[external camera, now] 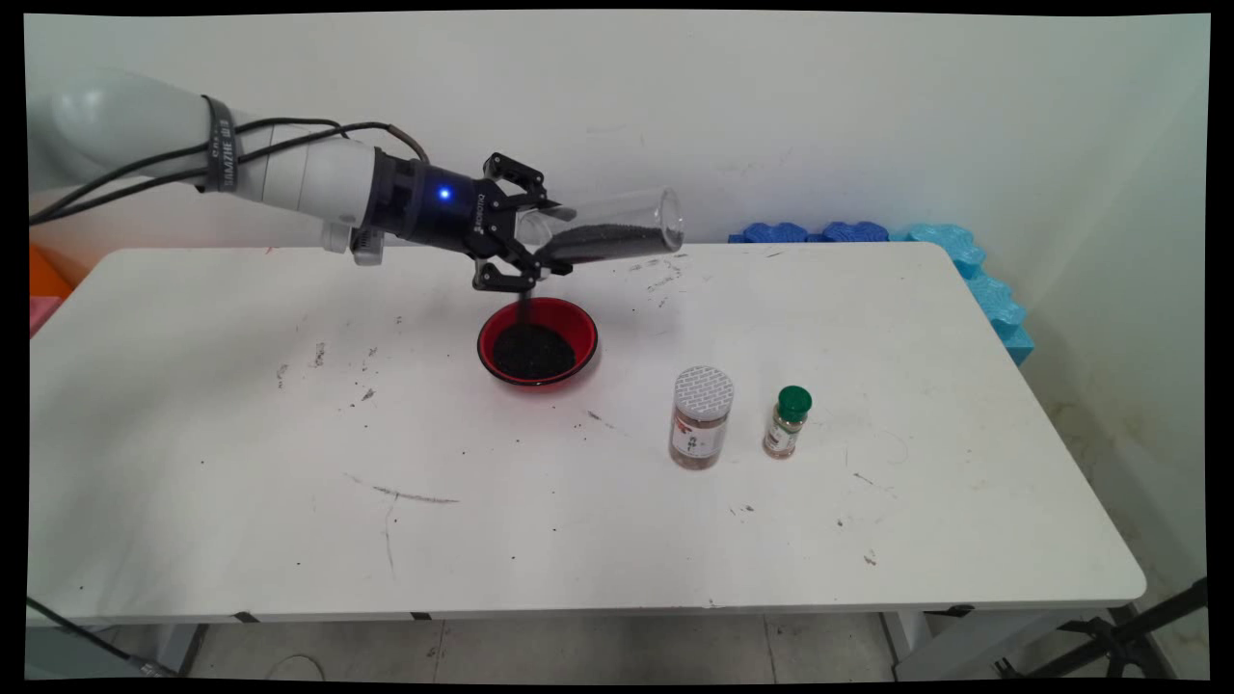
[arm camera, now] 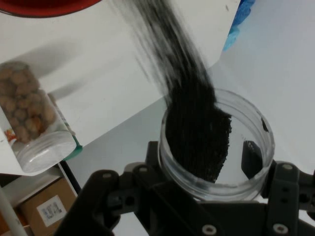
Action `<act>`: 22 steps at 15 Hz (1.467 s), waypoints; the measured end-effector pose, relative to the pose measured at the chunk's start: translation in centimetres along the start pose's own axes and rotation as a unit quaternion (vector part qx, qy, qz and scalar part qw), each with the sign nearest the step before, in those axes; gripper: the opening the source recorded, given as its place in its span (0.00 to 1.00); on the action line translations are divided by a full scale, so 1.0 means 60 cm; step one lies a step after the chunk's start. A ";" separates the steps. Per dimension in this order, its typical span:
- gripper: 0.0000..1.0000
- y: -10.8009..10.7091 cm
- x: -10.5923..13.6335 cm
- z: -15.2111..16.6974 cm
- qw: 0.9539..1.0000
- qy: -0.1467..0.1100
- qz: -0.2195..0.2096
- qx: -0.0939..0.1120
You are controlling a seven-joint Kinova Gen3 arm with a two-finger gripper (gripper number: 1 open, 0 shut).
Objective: Pour the black seasoning powder in the red bowl
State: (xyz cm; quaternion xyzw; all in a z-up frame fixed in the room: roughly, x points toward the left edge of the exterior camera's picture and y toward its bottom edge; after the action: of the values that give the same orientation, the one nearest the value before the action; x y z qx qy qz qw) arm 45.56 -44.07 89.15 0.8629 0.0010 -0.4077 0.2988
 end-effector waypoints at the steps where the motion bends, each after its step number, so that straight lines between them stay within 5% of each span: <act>1: 0.00 0.000 0.000 0.001 1.000 0.000 -0.001 0.000; 14: 0.00 0.003 0.001 0.007 1.000 -0.001 0.006 0.000; 19: 0.00 0.001 0.002 0.007 0.998 -0.001 0.066 0.012; 22: 0.00 0.001 -0.002 0.005 0.992 -0.002 0.125 0.023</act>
State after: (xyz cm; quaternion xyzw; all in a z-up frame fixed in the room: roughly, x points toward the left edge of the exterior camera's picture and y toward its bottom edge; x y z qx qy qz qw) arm 45.29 -44.23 89.12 0.8622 -0.1169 -0.3687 0.3271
